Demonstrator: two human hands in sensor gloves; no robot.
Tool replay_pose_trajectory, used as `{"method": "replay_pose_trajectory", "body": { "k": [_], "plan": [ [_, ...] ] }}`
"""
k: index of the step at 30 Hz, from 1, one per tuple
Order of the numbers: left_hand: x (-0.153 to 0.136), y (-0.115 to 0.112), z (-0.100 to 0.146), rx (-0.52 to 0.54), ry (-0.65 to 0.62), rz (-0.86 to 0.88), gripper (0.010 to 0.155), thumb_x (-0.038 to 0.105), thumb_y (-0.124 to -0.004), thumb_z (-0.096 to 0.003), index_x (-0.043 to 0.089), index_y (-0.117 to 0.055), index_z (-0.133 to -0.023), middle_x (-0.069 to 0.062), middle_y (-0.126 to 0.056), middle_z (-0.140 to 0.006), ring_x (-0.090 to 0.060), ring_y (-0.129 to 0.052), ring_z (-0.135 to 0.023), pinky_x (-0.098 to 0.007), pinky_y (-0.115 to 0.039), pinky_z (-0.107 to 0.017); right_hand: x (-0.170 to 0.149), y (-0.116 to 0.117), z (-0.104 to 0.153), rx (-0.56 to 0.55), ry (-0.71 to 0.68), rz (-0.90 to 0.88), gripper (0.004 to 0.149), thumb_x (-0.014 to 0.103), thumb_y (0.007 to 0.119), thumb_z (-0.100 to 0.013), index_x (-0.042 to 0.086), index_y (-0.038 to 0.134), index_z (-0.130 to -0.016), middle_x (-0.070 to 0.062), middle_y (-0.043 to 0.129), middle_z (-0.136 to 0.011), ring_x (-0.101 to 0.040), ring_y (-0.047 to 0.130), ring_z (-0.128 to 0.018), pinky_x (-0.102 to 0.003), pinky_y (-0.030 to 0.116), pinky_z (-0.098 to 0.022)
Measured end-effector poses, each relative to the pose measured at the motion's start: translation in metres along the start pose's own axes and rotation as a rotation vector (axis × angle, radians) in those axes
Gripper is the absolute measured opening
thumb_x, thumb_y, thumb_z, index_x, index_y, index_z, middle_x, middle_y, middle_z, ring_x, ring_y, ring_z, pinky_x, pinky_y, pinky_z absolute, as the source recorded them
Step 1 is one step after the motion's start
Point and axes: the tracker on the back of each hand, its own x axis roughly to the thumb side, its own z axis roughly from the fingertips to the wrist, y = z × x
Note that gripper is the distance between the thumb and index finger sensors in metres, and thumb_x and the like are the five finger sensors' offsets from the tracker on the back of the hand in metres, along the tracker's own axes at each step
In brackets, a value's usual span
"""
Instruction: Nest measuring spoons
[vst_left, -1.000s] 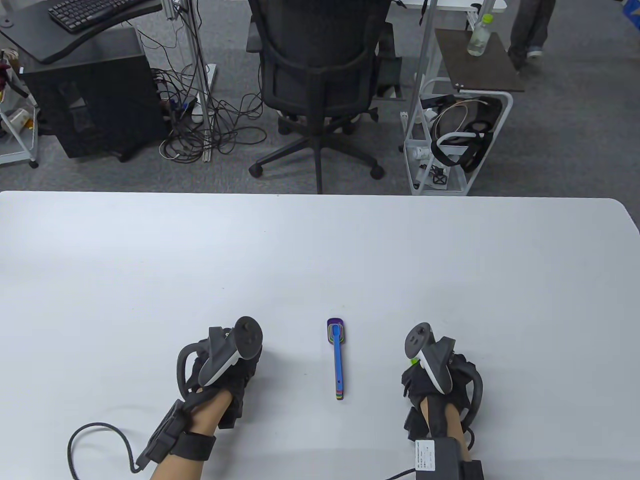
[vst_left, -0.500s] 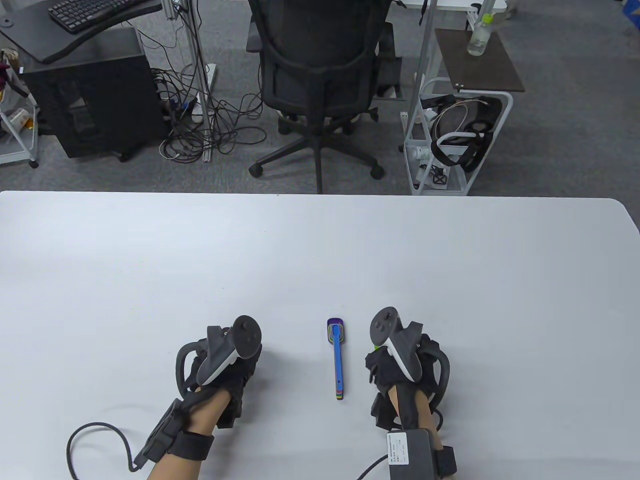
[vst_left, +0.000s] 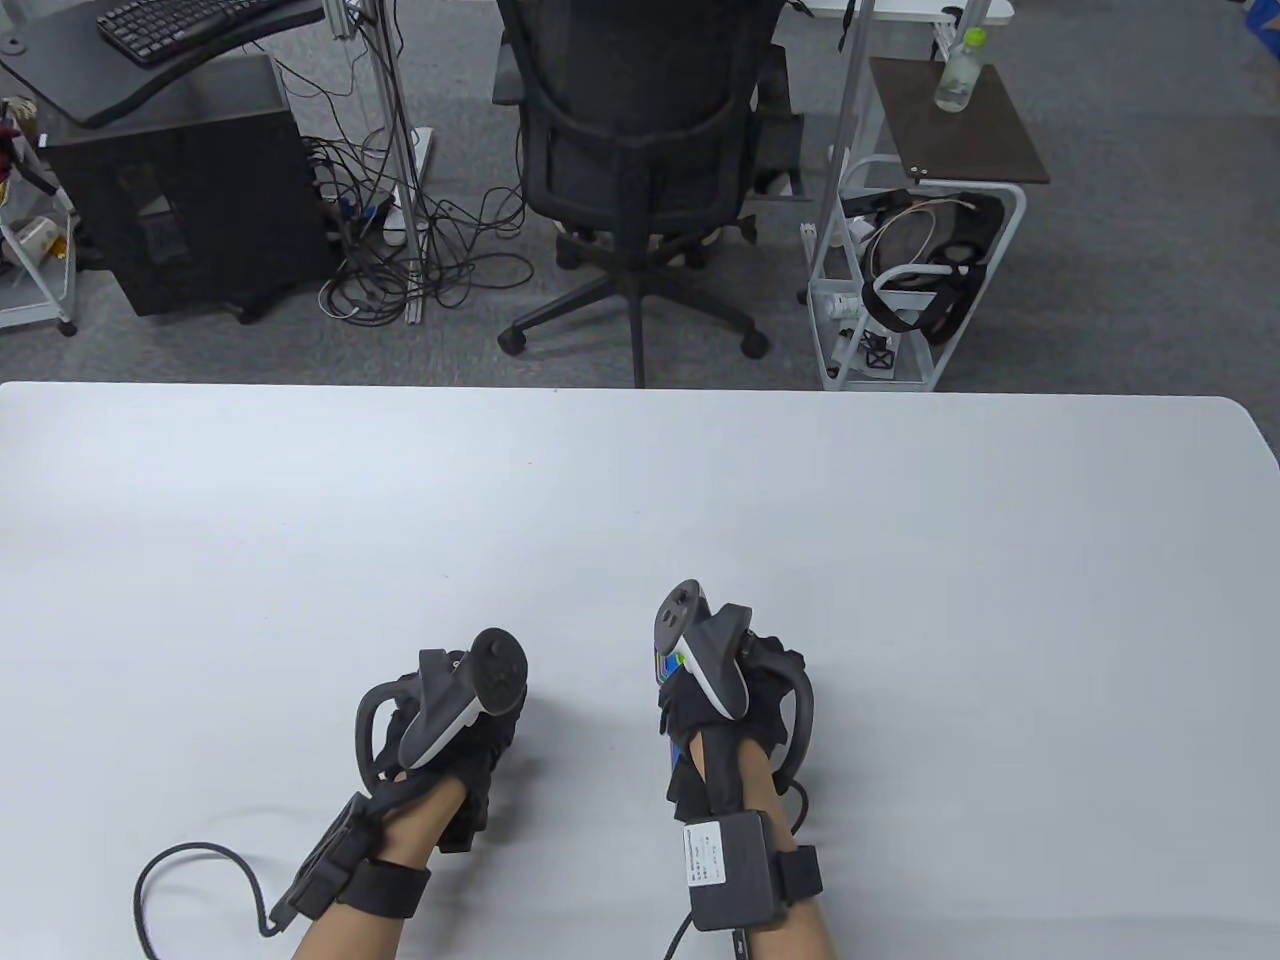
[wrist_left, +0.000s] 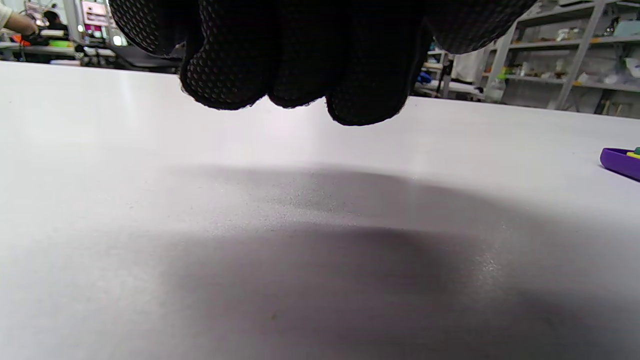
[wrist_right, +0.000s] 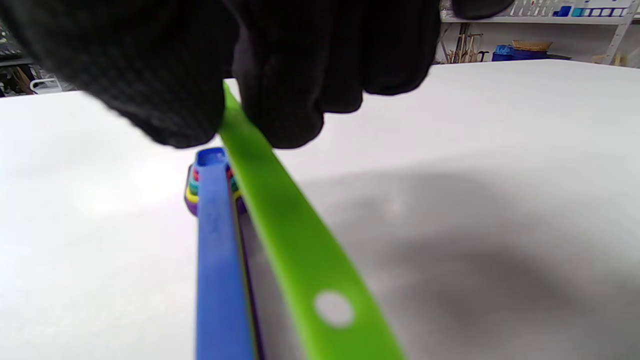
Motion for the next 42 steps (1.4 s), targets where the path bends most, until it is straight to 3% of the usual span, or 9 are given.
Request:
{"method": "replay_pose_trajectory", "body": {
  "k": [17, 42],
  "plan": [
    [0.006, 0.003, -0.005, -0.016, -0.012, 0.020, 0.049, 0.051, -0.068, -0.0476, 0.015, -0.091, -0.072, -0.005, -0.088, -0.075, -0.034, -0.090, -0.066, -0.059, -0.068, -0.064, 0.020, 0.019, -0.002, -0.015, 0.072, 0.098, 0.043, 0.051, 0.088, -0.027, 0.022, 0.090, -0.059, 0.002, 0.080, -0.084, -0.034, 0.076, -0.080, -0.058, 0.049, -0.075],
    [0.019, 0.004, 0.001, -0.025, -0.056, -0.011, 0.049, 0.052, -0.067, -0.0473, 0.016, -0.092, -0.072, -0.005, -0.089, -0.075, -0.034, -0.091, -0.065, -0.058, -0.068, -0.064, 0.007, 0.019, 0.002, -0.026, 0.061, 0.105, 0.043, 0.054, 0.080, -0.032, 0.023, 0.090, -0.060, 0.001, 0.081, -0.084, -0.035, 0.076, -0.079, -0.059, 0.049, -0.074]
  ]
}}
